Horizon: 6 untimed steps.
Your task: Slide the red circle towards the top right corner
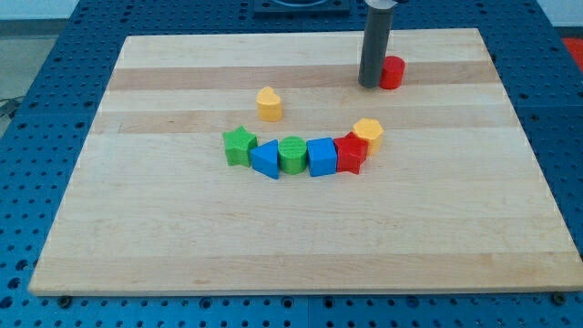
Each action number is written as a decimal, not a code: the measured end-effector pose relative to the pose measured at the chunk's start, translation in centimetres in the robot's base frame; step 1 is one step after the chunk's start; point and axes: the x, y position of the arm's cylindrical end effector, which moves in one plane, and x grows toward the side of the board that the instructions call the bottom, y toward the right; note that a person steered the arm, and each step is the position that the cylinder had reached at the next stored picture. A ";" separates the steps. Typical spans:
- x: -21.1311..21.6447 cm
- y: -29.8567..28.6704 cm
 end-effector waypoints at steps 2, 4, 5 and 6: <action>-2.4 3.8; -2.7 4.8; -2.7 6.6; -2.7 7.0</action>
